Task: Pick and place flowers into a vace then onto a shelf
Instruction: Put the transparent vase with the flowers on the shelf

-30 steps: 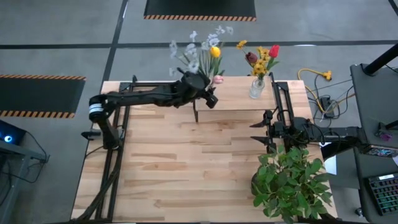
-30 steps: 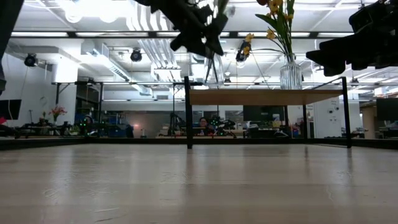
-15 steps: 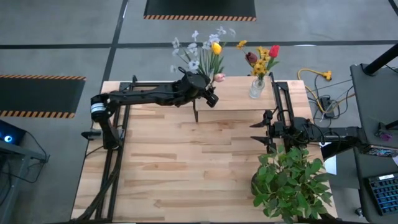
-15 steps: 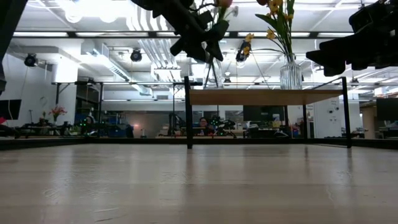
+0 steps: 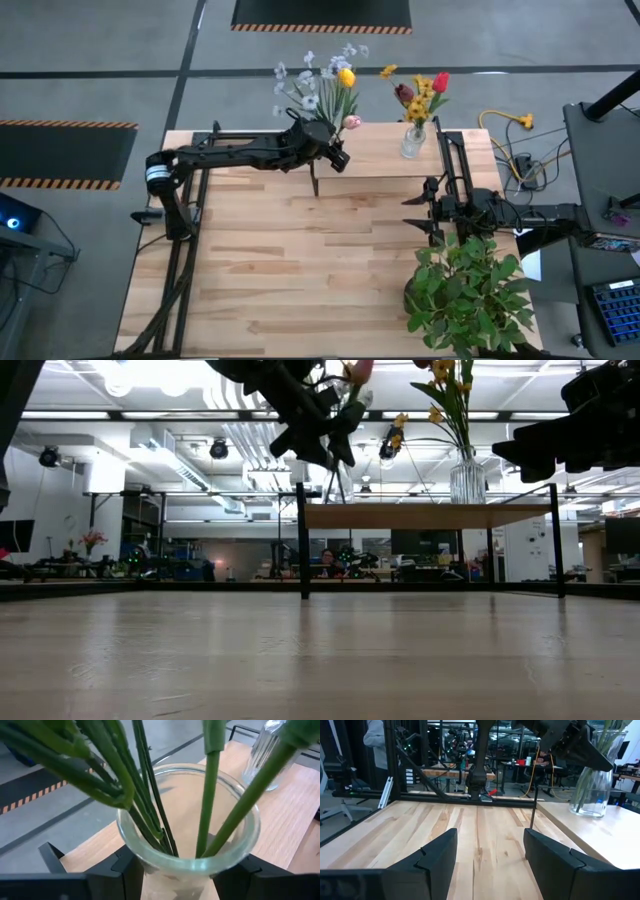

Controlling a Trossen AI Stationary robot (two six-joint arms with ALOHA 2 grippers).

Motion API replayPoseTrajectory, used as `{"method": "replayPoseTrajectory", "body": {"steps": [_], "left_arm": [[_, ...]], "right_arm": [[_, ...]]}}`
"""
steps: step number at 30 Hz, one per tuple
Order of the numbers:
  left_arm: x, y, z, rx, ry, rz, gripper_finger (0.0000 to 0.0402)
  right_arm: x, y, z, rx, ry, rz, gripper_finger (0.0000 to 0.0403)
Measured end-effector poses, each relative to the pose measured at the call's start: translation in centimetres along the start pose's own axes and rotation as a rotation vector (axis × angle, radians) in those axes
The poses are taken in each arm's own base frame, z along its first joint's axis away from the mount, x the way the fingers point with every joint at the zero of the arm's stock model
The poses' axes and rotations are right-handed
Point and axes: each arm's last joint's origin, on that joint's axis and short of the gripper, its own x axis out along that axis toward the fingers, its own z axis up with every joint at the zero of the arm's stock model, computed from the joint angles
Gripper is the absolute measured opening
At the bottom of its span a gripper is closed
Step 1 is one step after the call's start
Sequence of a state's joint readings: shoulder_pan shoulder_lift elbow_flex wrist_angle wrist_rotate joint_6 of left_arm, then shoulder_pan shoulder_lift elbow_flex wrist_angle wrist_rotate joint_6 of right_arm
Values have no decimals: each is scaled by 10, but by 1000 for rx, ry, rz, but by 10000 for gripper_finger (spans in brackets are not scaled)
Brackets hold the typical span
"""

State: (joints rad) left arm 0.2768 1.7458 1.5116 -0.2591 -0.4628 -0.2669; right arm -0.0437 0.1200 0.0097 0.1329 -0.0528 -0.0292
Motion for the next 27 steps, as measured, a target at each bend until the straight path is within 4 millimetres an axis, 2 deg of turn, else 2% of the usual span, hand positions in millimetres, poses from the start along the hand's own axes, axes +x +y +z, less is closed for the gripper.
{"method": "replayPoseTrajectory", "body": {"steps": [8, 16, 20, 27], "left_arm": [[1, 0, -2, 4, 0, 2, 183], [-1, 0, 0, 60, -7, -2, 253], [-10, 3, 6, 64, -25, -7, 278], [-30, 6, 10, 90, -48, -26, 282]], "right_arm": [[0, 0, 0, 2, 0, 0, 219], [0, 0, 0, 3, 1, 0, 219], [0, 0, 0, 3, 2, 0, 219], [0, 0, 0, 3, 3, 0, 219]]}}
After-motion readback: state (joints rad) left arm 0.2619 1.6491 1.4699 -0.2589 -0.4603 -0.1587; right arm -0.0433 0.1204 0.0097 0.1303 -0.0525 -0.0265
